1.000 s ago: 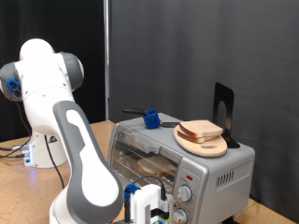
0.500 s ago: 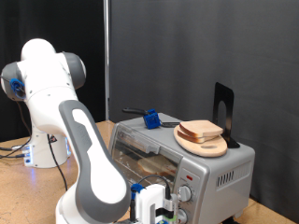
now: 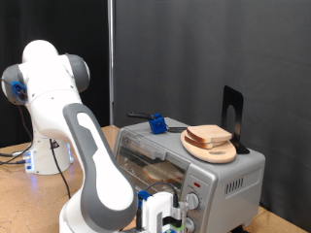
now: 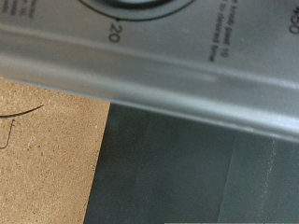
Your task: Make a piece of toast with the oven
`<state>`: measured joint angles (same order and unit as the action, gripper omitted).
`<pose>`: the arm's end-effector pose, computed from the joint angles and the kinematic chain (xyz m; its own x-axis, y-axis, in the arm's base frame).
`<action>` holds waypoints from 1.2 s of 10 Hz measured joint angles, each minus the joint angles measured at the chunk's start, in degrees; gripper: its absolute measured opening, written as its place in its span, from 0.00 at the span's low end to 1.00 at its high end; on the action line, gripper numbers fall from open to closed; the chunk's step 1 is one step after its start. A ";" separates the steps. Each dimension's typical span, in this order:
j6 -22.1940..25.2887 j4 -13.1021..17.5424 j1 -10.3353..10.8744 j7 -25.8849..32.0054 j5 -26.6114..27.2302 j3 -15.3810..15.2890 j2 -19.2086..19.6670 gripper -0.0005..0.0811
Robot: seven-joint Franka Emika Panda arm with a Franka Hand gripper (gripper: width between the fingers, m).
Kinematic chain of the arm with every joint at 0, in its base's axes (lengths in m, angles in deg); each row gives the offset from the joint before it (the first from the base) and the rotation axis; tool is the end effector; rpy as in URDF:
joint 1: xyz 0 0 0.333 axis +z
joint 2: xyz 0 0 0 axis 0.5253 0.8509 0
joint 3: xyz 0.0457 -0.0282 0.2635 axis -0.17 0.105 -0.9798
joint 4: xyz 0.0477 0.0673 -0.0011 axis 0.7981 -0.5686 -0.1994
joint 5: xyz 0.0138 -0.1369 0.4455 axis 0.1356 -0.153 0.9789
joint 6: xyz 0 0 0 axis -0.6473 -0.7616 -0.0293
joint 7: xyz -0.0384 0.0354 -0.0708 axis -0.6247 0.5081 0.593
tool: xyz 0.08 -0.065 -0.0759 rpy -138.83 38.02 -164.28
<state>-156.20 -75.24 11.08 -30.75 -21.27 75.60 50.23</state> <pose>0.7123 -0.0301 0.0566 0.8531 -0.0720 -0.5167 -0.5212 -0.1619 -0.8379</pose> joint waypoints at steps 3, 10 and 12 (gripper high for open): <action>-0.16 -0.21 0.27 2.17 -1.13 -0.04 -0.19 0.84; -0.16 -1.48 1.03 2.32 -1.12 -0.24 -1.02 0.81; -0.28 -2.42 1.18 2.32 -1.04 -0.46 -1.69 0.58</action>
<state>-156.48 -77.65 12.27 -28.43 -22.31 75.14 48.54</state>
